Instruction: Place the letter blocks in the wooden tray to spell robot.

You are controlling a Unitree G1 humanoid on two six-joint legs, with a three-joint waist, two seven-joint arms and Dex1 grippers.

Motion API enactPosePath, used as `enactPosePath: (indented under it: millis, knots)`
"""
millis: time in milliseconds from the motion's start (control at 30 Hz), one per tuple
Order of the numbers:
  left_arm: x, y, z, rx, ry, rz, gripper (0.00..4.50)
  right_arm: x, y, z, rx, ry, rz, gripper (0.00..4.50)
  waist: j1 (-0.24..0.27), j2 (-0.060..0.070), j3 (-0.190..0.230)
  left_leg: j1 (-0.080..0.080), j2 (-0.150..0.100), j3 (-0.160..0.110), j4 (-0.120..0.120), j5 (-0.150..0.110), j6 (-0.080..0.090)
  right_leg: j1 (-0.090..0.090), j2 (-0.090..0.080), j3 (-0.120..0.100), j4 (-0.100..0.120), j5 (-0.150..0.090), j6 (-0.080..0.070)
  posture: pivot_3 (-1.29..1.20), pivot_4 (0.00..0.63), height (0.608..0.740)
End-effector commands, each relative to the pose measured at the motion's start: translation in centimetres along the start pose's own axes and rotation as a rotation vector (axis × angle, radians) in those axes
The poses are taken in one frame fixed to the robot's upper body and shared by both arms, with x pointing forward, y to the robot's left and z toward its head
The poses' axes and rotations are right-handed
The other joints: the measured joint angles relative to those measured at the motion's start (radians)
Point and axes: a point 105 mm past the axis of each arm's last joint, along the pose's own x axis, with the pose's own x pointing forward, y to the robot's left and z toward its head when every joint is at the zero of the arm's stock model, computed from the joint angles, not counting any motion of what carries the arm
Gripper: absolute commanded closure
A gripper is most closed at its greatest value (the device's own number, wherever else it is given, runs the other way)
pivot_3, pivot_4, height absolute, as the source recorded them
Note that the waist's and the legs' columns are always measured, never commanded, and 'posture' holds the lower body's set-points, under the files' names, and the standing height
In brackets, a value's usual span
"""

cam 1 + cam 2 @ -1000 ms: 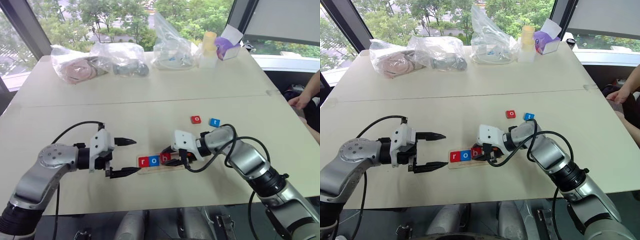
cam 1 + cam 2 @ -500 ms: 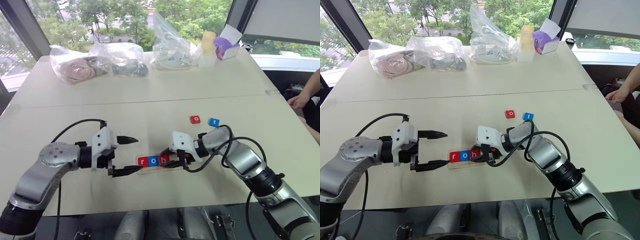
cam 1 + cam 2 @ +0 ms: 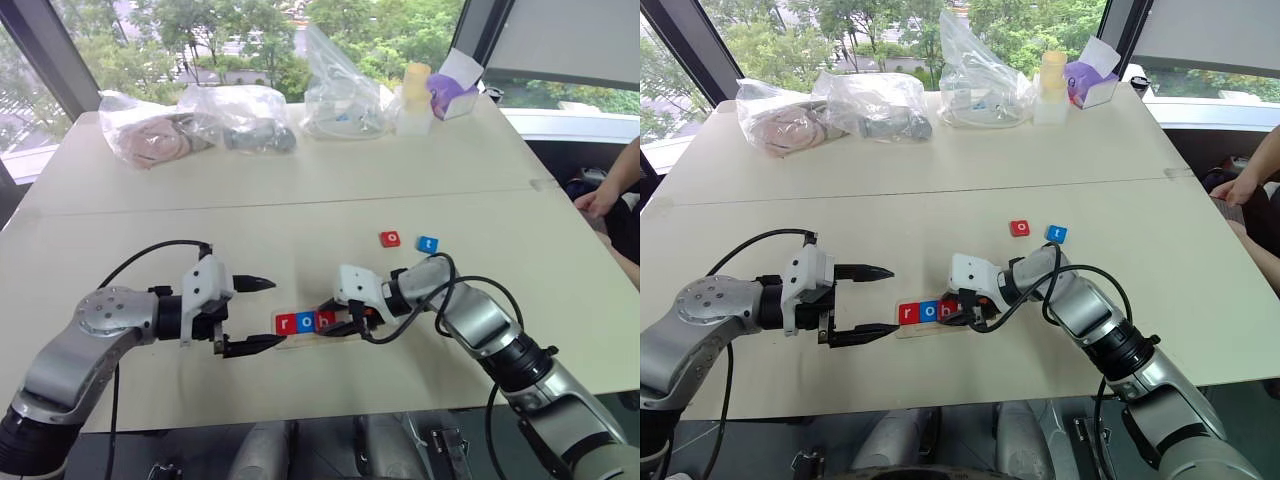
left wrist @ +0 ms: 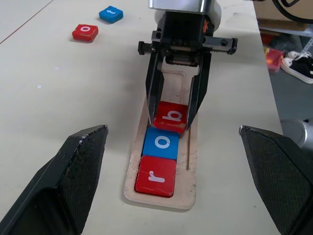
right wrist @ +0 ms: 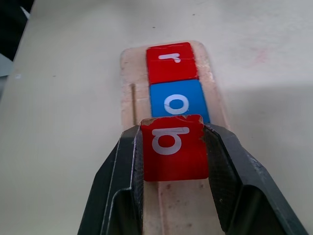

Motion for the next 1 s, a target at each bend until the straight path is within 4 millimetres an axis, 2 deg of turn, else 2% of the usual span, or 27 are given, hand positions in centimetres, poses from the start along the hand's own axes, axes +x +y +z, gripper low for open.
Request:
enactPosePath:
  millis: [33,200,233,367,467,633,700,733,833,1000]
  knots:
    - [-0.2,0.0,1.0,0.045,-0.017,0.008,0.0,-0.3,-0.4,1.1,-0.053,-0.018,-0.012,2.83,0.0,0.0,0.0,0.0,0.0,0.0,0.0,0.0,0.0,0.0,0.0,0.0,0.0,0.0,0.0,0.0,0.15,0.74]
    - [-0.2,0.1,0.9,0.046,-0.019,0.009,0.0,-0.3,-0.3,1.2,-0.053,-0.017,-0.01,0.24,0.0,0.0,0.0,0.0,0.0,0.0,0.0,0.0,0.0,0.0,0.0,0.0,0.0,0.0,0.0,0.0,0.15,0.74]
    - [-0.2,0.1,0.9,0.046,-0.02,0.009,0.0,-0.3,-0.3,1.2,-0.054,-0.017,-0.01,0.04,0.0,0.0,0.0,0.0,0.0,0.0,0.0,0.0,0.0,0.0,0.0,0.0,0.0,0.0,0.0,0.0,0.15,0.74]
    - [-0.2,0.1,0.8,0.045,-0.019,0.011,0.0,-0.6,-0.6,1.5,-0.056,-0.027,-0.026,0.04,0.0,0.0,0.0,0.0,0.0,0.0,0.0,0.0,0.0,0.0,0.0,0.0,0.0,0.0,0.0,0.0,0.15,0.74]
    - [-0.2,0.2,0.7,0.043,-0.02,0.013,0.0,-2.1,-1.9,2.4,-0.058,-0.052,-0.099,0.04,0.0,0.0,0.0,0.0,0.0,0.0,0.0,0.0,0.0,0.0,0.0,0.0,0.0,0.0,0.0,0.0,0.15,0.74]
    - [-0.3,0.1,0.5,0.038,-0.022,0.011,0.0,-5.1,-5.8,3.8,0.019,-0.133,-0.352,0.04,0.0,0.0,0.0,0.0,0.0,0.0,0.0,0.0,0.0,0.0,0.0,0.0,0.0,0.0,0.0,0.0,0.15,0.74]
    - [-0.3,0.0,0.4,0.036,-0.023,0.01,0.0,-7.0,-8.2,3.6,0.135,-0.151,-0.519,0.04,-0.001,0.0,0.0,0.0,0.0,0.0,0.0,0.0,0.0,0.0,0.0,0.0,0.0,0.0,0.0,0.0,0.15,0.74]
    - [-0.3,0.0,0.4,0.035,-0.024,0.01,0.0,-7.9,-8.7,3.5,0.188,-0.167,-0.559,0.04,0.0,0.0,0.0,0.0,0.0,0.0,0.0,0.0,0.0,0.0,0.0,0.0,0.0,0.0,0.0,0.0,0.15,0.74]
    - [-0.3,0.1,0.3,0.033,-0.029,0.008,0.0,-8.6,-7.2,3.3,0.212,-0.183,-0.532,0.04,0.007,0.0,0.0,-0.001,0.0,0.0,-0.001,0.0,0.0,-0.001,-0.001,0.0,0.0,0.0,-0.001,0.0,0.15,0.74]
    - [-0.5,0.2,0.1,0.037,-0.025,-0.013,0.0,-8.0,-6.2,2.6,0.213,-0.133,-0.579,0.04,-0.004,0.0,0.0,-0.002,0.0,0.001,-0.002,0.0,0.0,-0.003,-0.002,0.001,0.0,0.0,-0.001,0.0,0.15,0.74]
